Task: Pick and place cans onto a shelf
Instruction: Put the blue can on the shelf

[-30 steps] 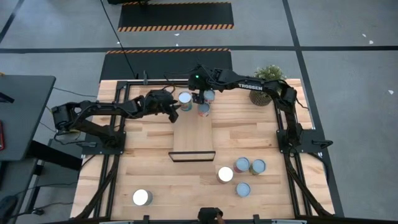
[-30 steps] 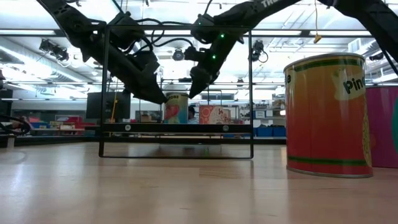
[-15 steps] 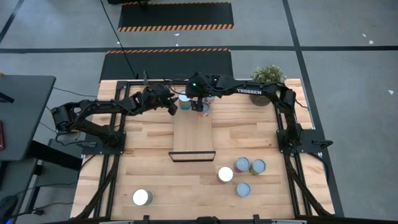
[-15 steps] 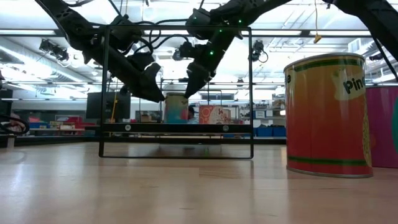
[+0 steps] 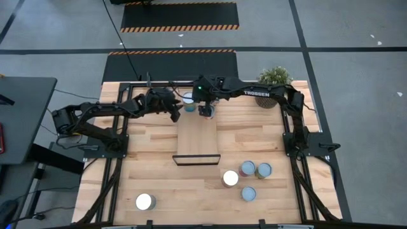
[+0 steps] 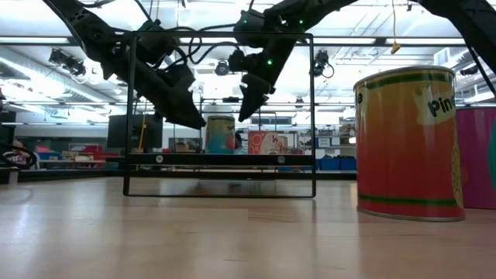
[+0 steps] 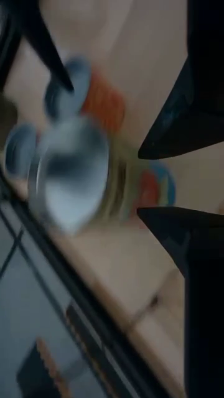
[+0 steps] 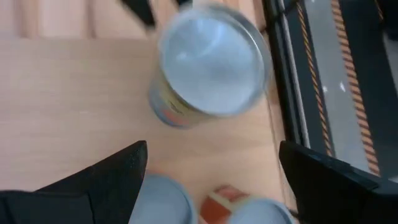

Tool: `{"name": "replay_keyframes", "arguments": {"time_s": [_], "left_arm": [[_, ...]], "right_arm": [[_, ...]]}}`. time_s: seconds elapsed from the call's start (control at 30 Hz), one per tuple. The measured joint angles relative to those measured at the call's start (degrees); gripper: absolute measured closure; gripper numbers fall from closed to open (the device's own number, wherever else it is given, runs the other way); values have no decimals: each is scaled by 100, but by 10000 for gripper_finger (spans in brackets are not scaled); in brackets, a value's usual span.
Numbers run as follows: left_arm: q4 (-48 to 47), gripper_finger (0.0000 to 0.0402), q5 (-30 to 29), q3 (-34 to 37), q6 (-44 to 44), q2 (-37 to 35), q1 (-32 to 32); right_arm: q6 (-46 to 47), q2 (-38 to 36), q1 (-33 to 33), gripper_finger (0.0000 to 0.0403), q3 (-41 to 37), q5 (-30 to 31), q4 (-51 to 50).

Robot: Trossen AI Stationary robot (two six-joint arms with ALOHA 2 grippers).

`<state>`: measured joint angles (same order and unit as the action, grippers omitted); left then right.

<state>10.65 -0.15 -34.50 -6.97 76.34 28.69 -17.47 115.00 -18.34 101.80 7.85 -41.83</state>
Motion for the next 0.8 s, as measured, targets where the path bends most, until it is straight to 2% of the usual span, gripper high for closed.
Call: {"name": "replay_keyframes", "arguments": {"time_s": [0.1, 0.2, 0.47, 0.8], "left_arm": [[-8, 260, 313, 0, 87, 0, -129], [-2, 260, 316, 0, 268, 0, -298], [-12, 260, -431, -2, 306, 0, -547], [-14, 260, -658, -2, 162, 0, -547]], "right_arm": [[-161, 15, 105, 30, 2, 21, 220], [-567, 20, 187, 30, 0, 108, 571], [-1593, 28, 183, 30, -398, 305, 1704], [-1701, 28, 68, 30, -625, 444, 2203]]}}
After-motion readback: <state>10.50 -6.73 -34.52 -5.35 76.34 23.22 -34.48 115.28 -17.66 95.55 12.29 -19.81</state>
